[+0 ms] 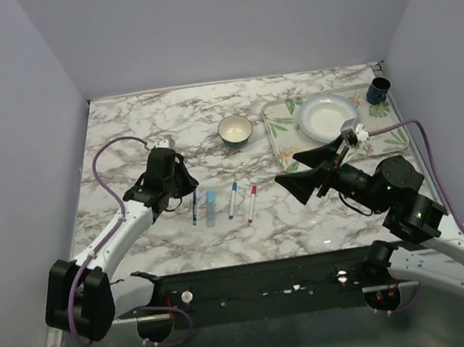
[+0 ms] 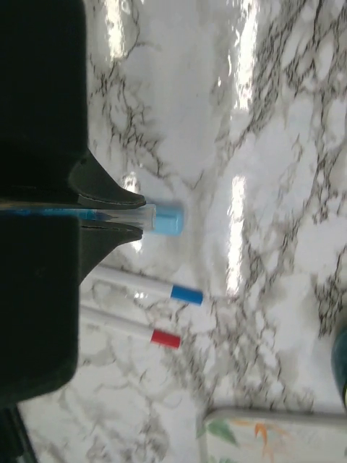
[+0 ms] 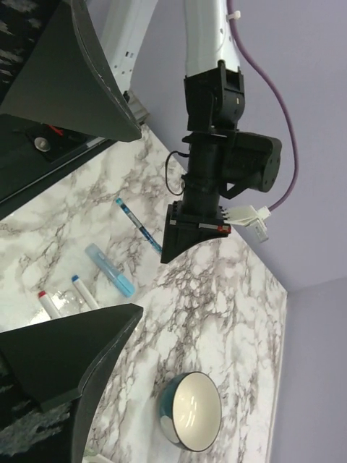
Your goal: Insert the pens into the pen caps
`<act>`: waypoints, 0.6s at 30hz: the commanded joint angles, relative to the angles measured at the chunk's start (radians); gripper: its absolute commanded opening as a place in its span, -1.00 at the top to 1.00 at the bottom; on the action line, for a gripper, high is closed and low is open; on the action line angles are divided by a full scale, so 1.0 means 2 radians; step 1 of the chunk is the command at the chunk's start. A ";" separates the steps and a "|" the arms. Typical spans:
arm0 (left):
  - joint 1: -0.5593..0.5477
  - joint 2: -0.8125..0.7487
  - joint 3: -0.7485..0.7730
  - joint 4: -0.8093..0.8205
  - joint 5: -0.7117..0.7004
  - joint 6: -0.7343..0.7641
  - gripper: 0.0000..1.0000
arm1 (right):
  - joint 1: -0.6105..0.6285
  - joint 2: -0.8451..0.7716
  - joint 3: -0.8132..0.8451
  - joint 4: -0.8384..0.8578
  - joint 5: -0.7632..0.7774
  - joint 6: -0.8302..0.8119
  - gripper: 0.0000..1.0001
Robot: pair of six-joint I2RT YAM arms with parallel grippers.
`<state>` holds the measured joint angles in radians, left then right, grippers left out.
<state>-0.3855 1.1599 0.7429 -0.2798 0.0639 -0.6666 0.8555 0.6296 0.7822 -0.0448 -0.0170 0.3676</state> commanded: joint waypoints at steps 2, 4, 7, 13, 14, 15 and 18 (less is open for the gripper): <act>0.006 0.060 -0.014 0.034 -0.149 0.014 1.00 | -0.002 -0.016 -0.012 -0.023 0.029 0.015 -1.00; 0.006 0.086 -0.020 0.064 -0.162 0.011 1.00 | -0.003 -0.021 -0.013 -0.024 0.031 0.014 -1.00; 0.006 0.119 -0.032 0.096 -0.152 0.001 0.97 | -0.002 -0.023 -0.012 -0.024 0.034 0.010 -1.00; 0.006 0.154 -0.030 0.102 -0.135 0.003 0.46 | -0.002 -0.021 -0.008 -0.031 0.037 0.009 -1.00; 0.006 0.154 -0.028 0.098 -0.137 0.003 0.41 | -0.001 -0.020 -0.008 -0.031 0.037 0.010 -1.00; 0.006 0.146 -0.027 0.092 -0.139 0.004 0.32 | -0.001 -0.016 -0.007 -0.031 0.036 0.011 -1.00; 0.006 0.110 -0.015 0.057 -0.146 0.004 -0.12 | -0.002 -0.003 0.001 -0.042 0.035 0.017 -1.00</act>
<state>-0.3786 1.4620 0.6804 -0.1226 -0.1806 -0.6601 0.8555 0.5934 0.7658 -0.0856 0.0322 0.3889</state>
